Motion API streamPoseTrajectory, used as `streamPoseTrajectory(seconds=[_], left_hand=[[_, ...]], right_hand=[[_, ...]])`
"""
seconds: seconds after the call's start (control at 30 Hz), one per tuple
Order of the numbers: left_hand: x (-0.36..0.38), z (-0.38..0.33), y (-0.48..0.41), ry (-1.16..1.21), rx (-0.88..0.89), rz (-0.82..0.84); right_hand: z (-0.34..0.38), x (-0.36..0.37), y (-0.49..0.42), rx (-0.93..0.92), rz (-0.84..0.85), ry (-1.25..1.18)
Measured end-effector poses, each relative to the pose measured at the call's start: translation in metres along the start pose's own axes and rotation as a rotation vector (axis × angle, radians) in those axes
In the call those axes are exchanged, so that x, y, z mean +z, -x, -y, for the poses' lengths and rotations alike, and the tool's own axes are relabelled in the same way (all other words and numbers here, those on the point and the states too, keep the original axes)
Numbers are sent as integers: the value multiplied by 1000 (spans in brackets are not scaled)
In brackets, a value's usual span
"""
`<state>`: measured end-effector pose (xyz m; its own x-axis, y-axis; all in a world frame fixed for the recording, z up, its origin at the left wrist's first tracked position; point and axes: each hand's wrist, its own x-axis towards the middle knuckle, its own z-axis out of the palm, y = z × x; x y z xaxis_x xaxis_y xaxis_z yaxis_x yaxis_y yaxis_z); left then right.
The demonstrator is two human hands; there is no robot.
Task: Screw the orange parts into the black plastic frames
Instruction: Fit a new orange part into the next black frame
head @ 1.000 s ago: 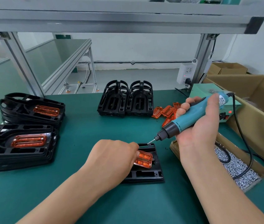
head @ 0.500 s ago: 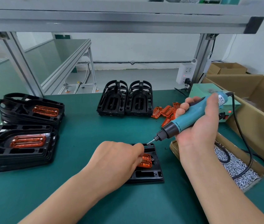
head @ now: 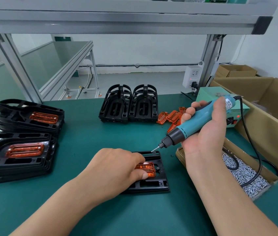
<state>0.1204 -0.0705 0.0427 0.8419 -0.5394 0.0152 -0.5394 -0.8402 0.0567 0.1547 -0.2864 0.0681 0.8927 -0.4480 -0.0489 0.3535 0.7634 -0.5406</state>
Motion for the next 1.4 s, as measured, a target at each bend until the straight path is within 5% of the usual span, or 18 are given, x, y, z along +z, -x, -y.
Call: streamPoseTrajectory(seconds=[0.37, 1.4], left_hand=[[11, -15, -8, 9, -132, -104], [16, -22, -12, 86, -140, -151]], right_hand=[[1, 0, -1, 13, -3, -8], [-1, 0, -1, 0, 5, 10]])
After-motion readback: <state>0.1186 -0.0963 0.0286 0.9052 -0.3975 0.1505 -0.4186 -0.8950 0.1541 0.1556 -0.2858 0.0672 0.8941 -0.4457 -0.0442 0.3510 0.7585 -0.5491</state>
